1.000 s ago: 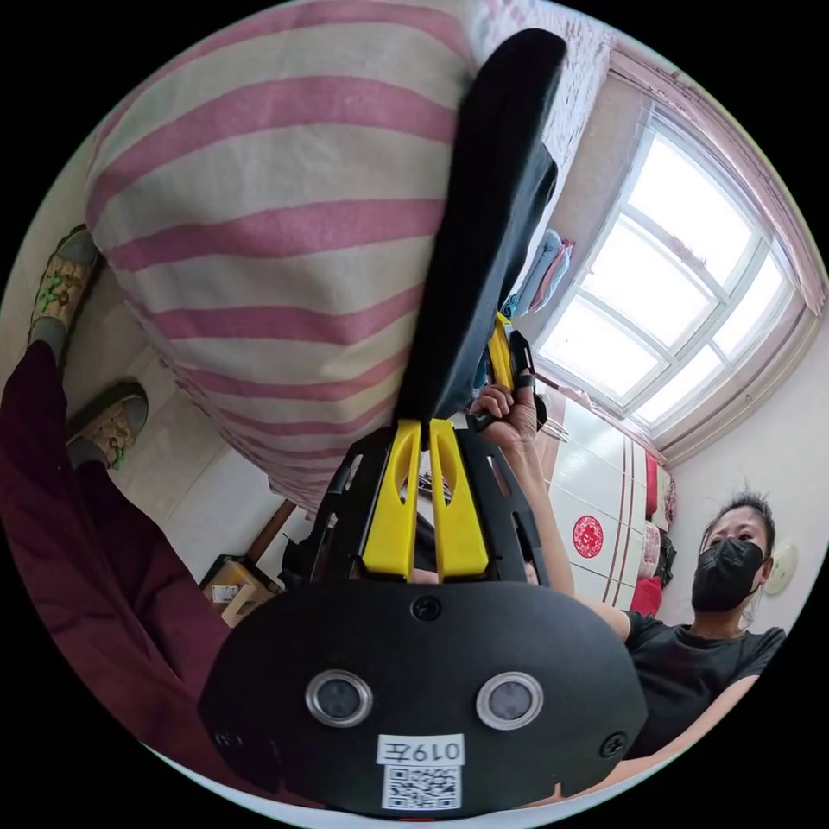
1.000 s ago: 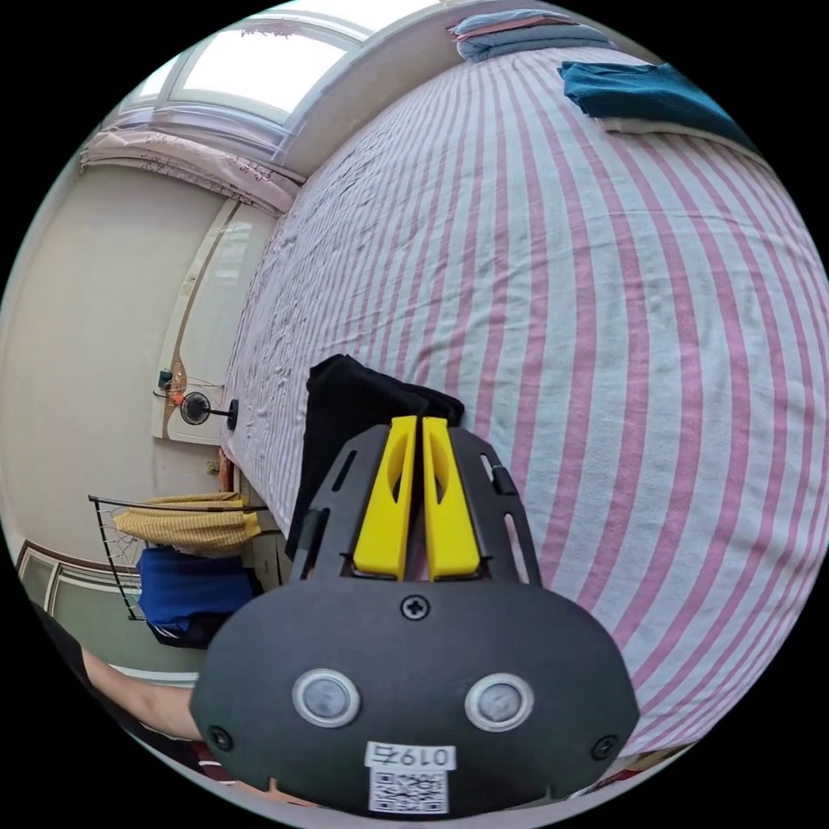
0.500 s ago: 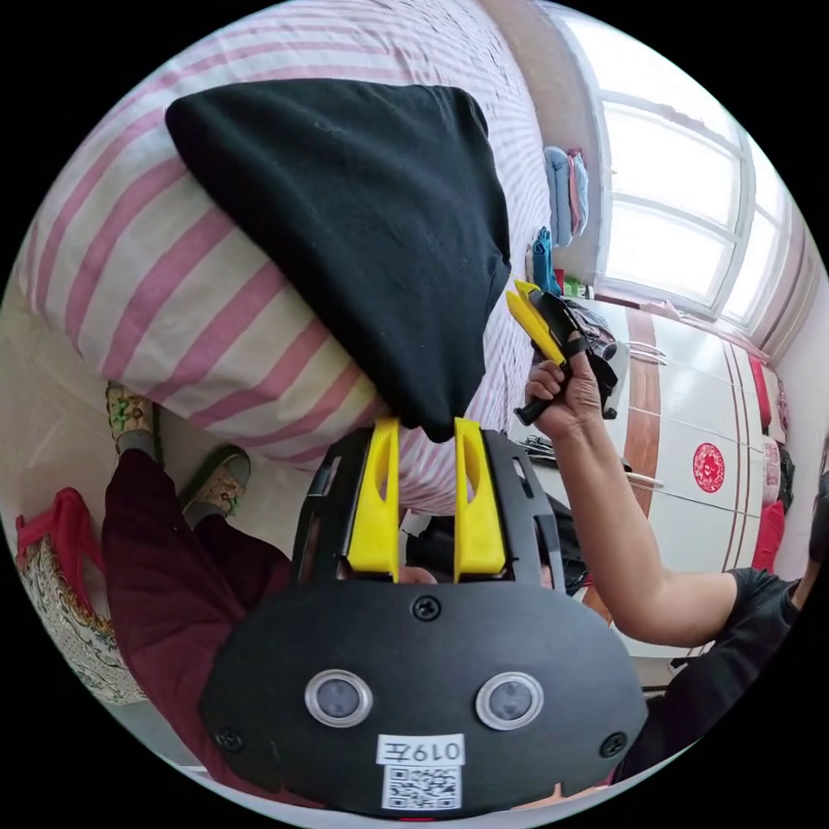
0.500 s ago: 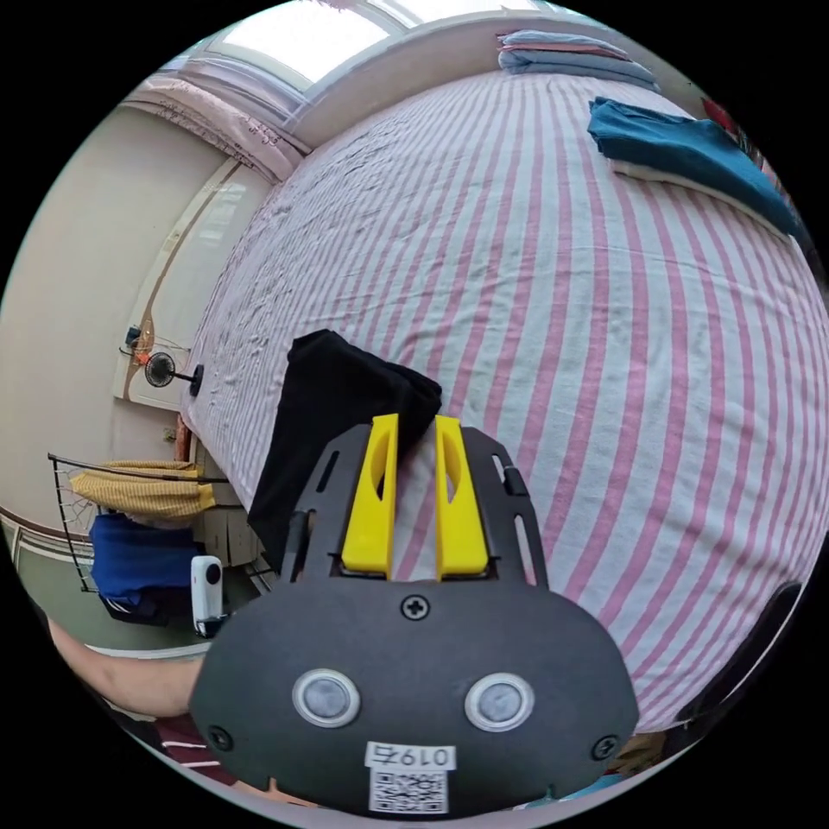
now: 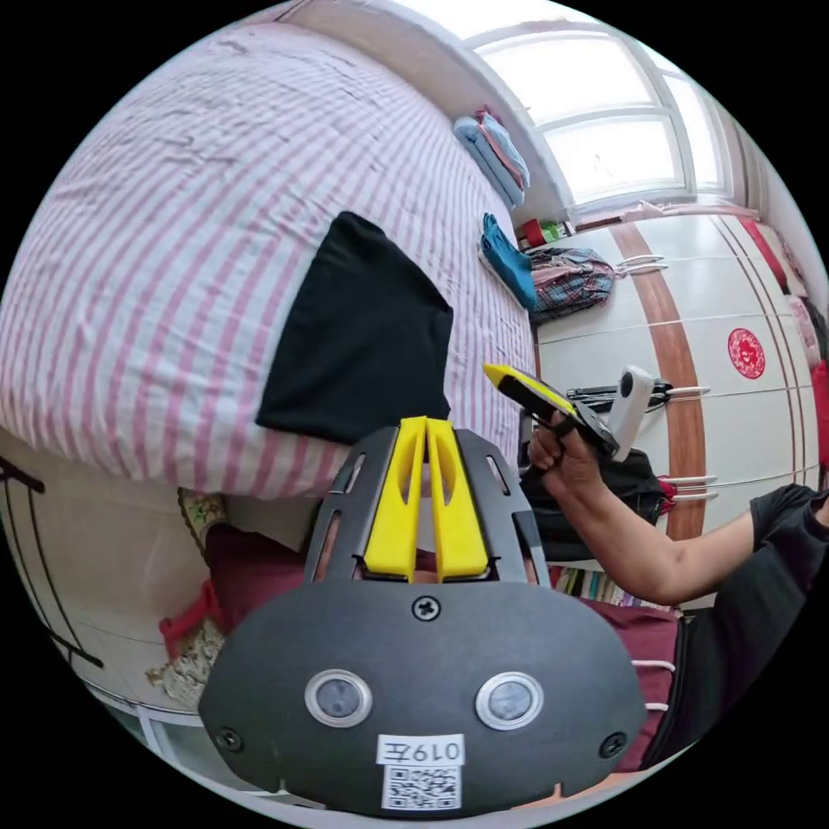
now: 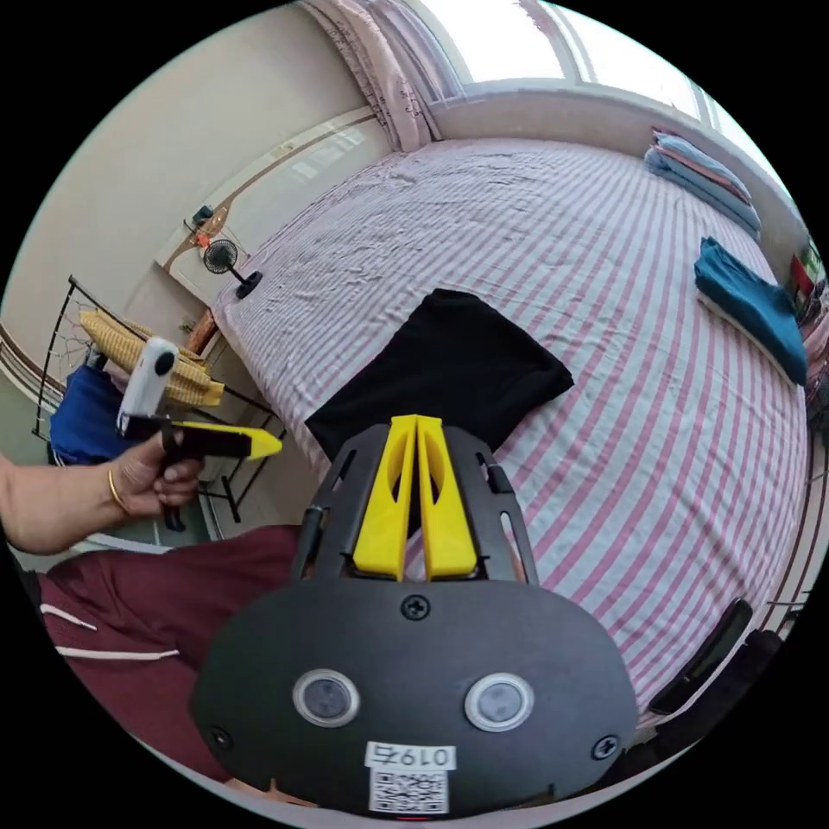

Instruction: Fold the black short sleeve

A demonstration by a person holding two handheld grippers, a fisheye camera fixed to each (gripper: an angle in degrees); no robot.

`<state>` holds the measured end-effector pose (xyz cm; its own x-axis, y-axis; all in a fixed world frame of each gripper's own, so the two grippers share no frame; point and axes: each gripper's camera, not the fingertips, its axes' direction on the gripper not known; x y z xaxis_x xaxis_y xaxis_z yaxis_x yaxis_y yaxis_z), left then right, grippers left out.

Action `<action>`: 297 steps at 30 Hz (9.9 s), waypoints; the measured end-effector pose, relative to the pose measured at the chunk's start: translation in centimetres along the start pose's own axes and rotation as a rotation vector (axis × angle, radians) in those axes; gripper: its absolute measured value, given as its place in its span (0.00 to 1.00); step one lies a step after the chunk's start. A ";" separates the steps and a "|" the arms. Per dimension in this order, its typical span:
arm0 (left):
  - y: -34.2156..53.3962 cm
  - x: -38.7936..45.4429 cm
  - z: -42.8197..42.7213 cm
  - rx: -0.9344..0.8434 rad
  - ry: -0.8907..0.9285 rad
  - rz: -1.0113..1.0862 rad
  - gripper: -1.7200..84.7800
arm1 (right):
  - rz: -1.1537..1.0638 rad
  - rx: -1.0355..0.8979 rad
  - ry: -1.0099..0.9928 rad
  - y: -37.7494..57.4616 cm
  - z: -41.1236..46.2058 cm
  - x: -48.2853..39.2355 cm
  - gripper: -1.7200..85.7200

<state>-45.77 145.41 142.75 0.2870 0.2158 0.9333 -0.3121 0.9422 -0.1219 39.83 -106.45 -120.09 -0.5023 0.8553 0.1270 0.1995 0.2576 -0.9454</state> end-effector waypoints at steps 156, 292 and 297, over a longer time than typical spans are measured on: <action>-36.2 -29.8 41.5 -0.439 -0.089 0.388 0.16 | 0.620 0.268 0.158 10.2 9.2 19.5 0.14; -41.8 -43.3 13.6 -0.517 -0.009 0.086 0.06 | 1.266 0.236 -0.386 15.8 -20.0 -4.7 0.05; -41.1 -46.8 21.8 -0.549 0.030 0.039 0.10 | 1.351 0.409 -0.559 19.5 -10.9 -10.5 0.11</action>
<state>-66.13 91.04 111.46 0.3126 0.2526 0.9157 0.1930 0.9270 -0.3216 58.19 -105.49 -136.63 -0.4026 0.0408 -0.9145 0.5647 -0.7751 -0.2832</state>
